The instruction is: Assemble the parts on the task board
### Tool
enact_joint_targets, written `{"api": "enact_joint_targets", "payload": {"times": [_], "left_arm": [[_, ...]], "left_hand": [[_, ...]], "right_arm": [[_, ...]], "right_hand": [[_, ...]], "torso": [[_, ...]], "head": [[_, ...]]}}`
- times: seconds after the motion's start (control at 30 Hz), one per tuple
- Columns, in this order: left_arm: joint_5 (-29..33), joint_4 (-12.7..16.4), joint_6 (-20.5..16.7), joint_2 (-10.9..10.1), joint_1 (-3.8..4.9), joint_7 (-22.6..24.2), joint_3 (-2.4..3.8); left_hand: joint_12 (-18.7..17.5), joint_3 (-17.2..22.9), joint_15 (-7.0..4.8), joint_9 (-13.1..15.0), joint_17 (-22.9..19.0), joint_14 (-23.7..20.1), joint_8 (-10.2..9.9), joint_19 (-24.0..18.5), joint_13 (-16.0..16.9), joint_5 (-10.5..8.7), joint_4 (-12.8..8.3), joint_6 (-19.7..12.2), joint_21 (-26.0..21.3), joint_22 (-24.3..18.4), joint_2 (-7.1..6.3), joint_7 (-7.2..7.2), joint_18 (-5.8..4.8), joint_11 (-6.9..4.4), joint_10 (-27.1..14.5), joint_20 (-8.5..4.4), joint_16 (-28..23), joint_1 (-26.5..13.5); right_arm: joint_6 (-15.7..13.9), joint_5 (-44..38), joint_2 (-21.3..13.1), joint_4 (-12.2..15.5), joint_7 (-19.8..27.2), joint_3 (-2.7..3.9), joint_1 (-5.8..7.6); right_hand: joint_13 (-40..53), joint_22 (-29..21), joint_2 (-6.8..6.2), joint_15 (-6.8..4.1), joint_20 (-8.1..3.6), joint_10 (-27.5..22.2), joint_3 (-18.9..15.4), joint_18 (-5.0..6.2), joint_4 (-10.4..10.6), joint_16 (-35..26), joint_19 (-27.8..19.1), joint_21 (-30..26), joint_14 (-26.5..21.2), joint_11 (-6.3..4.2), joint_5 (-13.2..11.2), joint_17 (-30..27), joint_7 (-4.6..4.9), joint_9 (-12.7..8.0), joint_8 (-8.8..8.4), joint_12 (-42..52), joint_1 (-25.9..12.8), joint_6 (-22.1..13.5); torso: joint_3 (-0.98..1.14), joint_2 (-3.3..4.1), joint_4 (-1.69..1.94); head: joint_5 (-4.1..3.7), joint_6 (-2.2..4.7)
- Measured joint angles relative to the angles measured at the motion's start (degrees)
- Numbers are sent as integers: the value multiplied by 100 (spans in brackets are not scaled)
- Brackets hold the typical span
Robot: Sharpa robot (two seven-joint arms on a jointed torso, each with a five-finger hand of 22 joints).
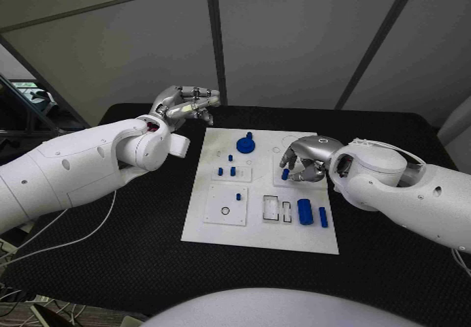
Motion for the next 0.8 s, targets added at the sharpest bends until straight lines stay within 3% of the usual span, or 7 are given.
{"api": "enact_joint_targets", "payload": {"times": [0.17, 0.2, 0.8], "left_arm": [[0, -1, 1, 1, 0, 0, 0], [0, -2, 2, 1, 0, 0, 0], [1, -2, 14, 1, 0, -1, 0]], "left_hand": [[0, 0, 0, 0, -5, 0, 0, 0, 0, 0, 0, 0, 0, -5, 0, 0, 0, 0, 0, 0, 0, 0], [0, 0, 0, 0, -5, 0, 0, 0, 0, 0, 0, 0, 0, -5, 0, 0, 1, 0, 0, 0, 0, 0], [27, 0, 0, 0, -4, 0, 22, 0, 0, 0, 0, 0, 0, -4, 0, 0, 0, 0, 0, 0, 0, 0]], "right_arm": [[13, -7, 28, -15, 9, -1, -7], [18, -10, 34, -19, 9, -1, -8], [102, -40, 168, -135, 18, -9, -51]], "right_hand": [[3, 422, 29, -40, -67, 402, 208, -13, 28, 318, 272, 288, 197, -69, 0, 475, 62, 44, 100, -47, 29, 343], [5, 473, 29, -56, -83, 454, 231, -95, 36, 361, 287, 319, 219, -76, -17, 539, 69, 44, 100, -71, 29, 388], [6, 620, 29, -58, -93, 625, 411, -93, 45, 461, 336, 403, 262, -84, -29, 713, 79, 43, 100, -243, 29, 525]], "torso": [[1, -1, 0], [1, -2, 0], [1, -4, 0]], "head": [[0, -7], [0, -7], [14, -23]]}}
